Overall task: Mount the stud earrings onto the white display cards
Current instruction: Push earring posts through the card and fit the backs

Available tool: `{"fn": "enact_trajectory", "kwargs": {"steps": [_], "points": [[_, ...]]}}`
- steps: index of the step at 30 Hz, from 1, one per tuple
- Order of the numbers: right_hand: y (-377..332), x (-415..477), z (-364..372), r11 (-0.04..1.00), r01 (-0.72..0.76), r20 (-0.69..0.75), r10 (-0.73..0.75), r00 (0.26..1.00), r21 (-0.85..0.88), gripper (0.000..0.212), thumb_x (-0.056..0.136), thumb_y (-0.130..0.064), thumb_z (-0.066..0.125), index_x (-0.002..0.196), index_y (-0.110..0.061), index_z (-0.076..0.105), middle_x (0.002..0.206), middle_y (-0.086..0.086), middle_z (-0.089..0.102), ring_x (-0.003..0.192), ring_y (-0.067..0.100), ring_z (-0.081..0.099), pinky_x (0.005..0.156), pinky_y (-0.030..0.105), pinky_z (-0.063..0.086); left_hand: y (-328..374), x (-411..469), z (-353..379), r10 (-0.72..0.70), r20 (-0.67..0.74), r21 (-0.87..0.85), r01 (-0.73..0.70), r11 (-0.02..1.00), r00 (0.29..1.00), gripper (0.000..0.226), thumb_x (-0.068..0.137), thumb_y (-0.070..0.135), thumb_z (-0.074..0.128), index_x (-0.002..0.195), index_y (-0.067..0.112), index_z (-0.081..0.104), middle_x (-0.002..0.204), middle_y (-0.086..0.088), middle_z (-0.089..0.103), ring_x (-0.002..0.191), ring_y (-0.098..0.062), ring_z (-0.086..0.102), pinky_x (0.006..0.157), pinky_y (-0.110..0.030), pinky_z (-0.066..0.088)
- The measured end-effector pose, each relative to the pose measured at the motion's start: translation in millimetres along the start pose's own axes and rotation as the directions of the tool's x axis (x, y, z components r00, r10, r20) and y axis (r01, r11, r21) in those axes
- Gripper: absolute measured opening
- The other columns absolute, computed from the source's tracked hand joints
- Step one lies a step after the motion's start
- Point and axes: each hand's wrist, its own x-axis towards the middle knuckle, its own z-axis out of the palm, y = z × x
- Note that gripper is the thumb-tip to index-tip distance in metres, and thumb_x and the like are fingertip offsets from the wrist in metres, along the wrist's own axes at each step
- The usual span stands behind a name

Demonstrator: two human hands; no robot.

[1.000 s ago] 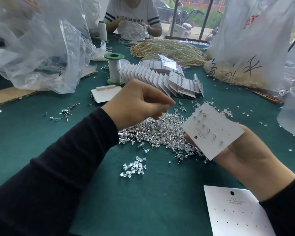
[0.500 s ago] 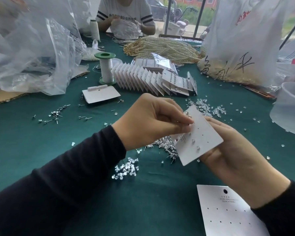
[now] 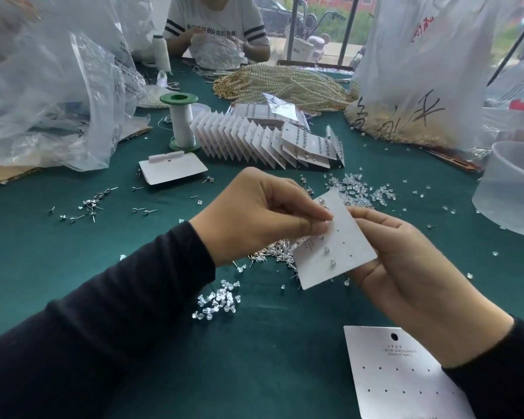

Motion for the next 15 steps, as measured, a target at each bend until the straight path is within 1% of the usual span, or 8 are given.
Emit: {"fn": "enact_trajectory", "kwargs": {"steps": [2, 4, 7, 9, 12, 15], "points": [[-1.0, -0.7, 0.1, 1.0, 0.001, 0.017, -0.002, 1.0, 0.018, 0.023, 0.05, -0.009, 0.065, 0.071, -0.002, 0.068, 0.061, 0.011, 0.068, 0.05, 0.017, 0.065, 0.047, 0.023, 0.054, 0.4, 0.0, -0.7, -0.007, 0.007, -0.016, 0.007, 1.0, 1.0, 0.017, 0.063, 0.008, 0.073, 0.078, 0.0, 0.072, 0.074, 0.002, 0.068, 0.071, -0.008, 0.063, 0.063, -0.015, 0.048], [-1.6, -1.6, 0.5, 1.0, 0.003, 0.037, -0.004, 0.999, 0.026, 0.022, 0.046, -0.009, 0.067, 0.066, -0.002, 0.072, 0.063, 0.012, 0.069, 0.052, 0.017, 0.066, 0.048, 0.023, 0.054, 1.0, -0.2, -1.6, -0.012, 0.008, -0.03, 0.012, 0.999, 1.0, 0.019, 0.06, 0.013, 0.072, 0.075, 0.001, 0.072, 0.075, 0.001, 0.069, 0.072, -0.01, 0.064, 0.063, -0.016, 0.049], [-1.9, -2.1, 0.3, 0.999, 0.013, 0.051, -0.015, 0.999, 0.039, 0.023, 0.046, -0.007, 0.067, 0.067, 0.0, 0.072, 0.066, 0.013, 0.07, 0.055, 0.019, 0.067, 0.05, 0.024, 0.055, 1.5, -0.2, -3.6, -0.019, 0.0, -0.059, 0.019, 0.998, 1.0, 0.02, 0.058, 0.016, 0.073, 0.074, 0.005, 0.073, 0.078, -0.006, 0.07, 0.075, -0.016, 0.065, 0.066, -0.02, 0.052], [-2.6, -3.1, 1.2, 0.999, 0.029, 0.06, -0.031, 0.998, 0.037, 0.024, 0.045, -0.008, 0.068, 0.067, 0.0, 0.073, 0.066, 0.013, 0.07, 0.055, 0.019, 0.067, 0.051, 0.025, 0.055, 1.4, 0.2, -4.5, -0.029, 0.005, -0.083, 0.03, 0.996, 1.0, 0.019, 0.058, 0.015, 0.073, 0.075, 0.007, 0.073, 0.077, -0.005, 0.071, 0.075, -0.016, 0.066, 0.066, -0.02, 0.052], [-2.9, -5.6, 2.6, 0.998, 0.055, 0.074, -0.055, 0.996, 0.0, 0.022, 0.047, -0.009, 0.068, 0.067, -0.002, 0.074, 0.065, 0.012, 0.07, 0.055, 0.018, 0.067, 0.051, 0.023, 0.054, -0.2, 0.4, -5.1, -0.054, 0.016, -0.123, 0.056, 0.991, 0.998, 0.018, 0.058, 0.012, 0.073, 0.075, 0.005, 0.073, 0.074, -0.001, 0.071, 0.074, -0.013, 0.066, 0.065, -0.018, 0.051], [-1.8, -7.0, 3.5, 0.996, 0.088, 0.088, -0.085, 0.992, -0.034, 0.017, 0.052, -0.009, 0.067, 0.067, -0.003, 0.074, 0.065, 0.011, 0.071, 0.055, 0.018, 0.067, 0.051, 0.021, 0.054, -1.5, 0.2, -4.7, -0.032, 0.005, -0.097, 0.033, 0.995, 0.999, 0.019, 0.058, 0.013, 0.074, 0.075, 0.006, 0.073, 0.074, -0.003, 0.071, 0.073, -0.015, 0.066, 0.066, -0.021, 0.053]]}}
